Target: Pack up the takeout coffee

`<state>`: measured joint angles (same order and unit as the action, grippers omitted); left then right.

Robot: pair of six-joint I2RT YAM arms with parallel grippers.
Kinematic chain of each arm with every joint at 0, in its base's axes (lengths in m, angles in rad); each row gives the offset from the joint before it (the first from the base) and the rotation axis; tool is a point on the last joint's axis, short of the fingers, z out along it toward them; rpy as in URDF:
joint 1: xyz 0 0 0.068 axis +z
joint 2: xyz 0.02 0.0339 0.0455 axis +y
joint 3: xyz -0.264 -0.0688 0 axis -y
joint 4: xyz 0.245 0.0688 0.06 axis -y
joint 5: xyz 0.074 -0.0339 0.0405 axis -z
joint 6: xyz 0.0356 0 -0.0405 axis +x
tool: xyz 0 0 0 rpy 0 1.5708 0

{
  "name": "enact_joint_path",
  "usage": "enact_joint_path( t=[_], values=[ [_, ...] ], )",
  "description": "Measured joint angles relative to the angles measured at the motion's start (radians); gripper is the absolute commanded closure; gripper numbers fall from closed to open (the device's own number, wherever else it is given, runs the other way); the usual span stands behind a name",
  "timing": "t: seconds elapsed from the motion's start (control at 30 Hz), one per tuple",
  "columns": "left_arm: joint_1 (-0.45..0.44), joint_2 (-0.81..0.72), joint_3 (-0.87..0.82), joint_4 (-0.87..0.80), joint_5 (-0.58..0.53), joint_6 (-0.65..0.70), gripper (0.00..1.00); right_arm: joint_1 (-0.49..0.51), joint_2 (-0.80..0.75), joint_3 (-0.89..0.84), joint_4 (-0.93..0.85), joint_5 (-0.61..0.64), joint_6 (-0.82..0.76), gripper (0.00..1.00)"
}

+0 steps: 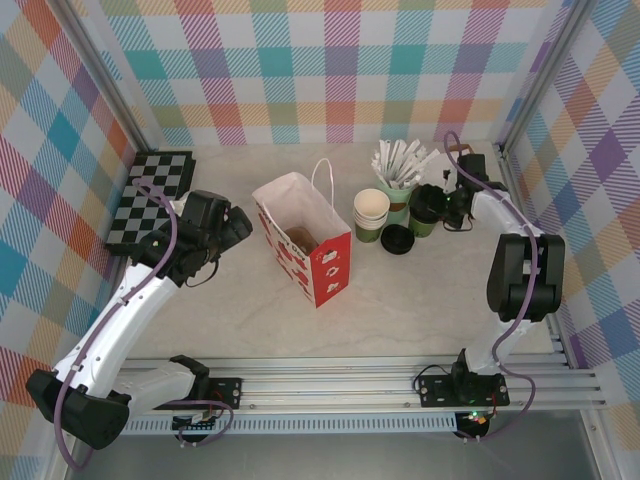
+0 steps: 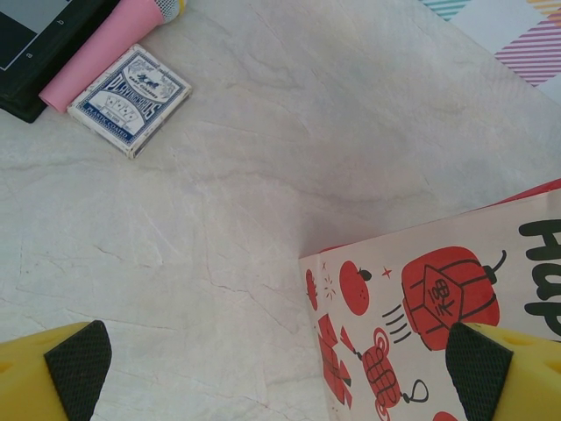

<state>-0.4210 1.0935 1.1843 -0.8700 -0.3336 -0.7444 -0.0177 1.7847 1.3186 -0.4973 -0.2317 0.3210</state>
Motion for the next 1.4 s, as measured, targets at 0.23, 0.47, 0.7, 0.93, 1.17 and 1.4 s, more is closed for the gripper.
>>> enact_joint_path(
  t=[0.23, 0.47, 0.7, 0.93, 1.17, 1.4],
  values=[
    [0.000, 0.000, 0.000, 0.000, 0.000, 0.000, 0.00, 0.000, -0.002, 0.006, -0.009, 0.007, -0.019, 0.22],
    [0.000, -0.001, -0.004, 0.000, 0.001, 0.000, 0.00, 0.000, -0.022, -0.002, -0.038, 0.016, -0.023, 0.23],
    [0.000, -0.003, -0.017, 0.010, 0.012, 0.013, 0.00, 0.000, -0.219, -0.137, -0.107, 0.063, -0.023, 0.23],
    [0.000, -0.003, -0.017, 0.034, 0.047, 0.079, 0.00, 0.008, -0.466, -0.322, -0.163, -0.051, -0.072, 0.23],
    [0.000, -0.003, -0.014, 0.040, 0.064, 0.159, 0.00, 0.188, -0.499, -0.372, -0.170, -0.174, -0.172, 0.24],
    [0.000, -0.023, -0.014, 0.045, 0.072, 0.190, 0.00, 0.261, -0.452, -0.389, -0.151, -0.190, -0.204, 0.23]
  ],
)
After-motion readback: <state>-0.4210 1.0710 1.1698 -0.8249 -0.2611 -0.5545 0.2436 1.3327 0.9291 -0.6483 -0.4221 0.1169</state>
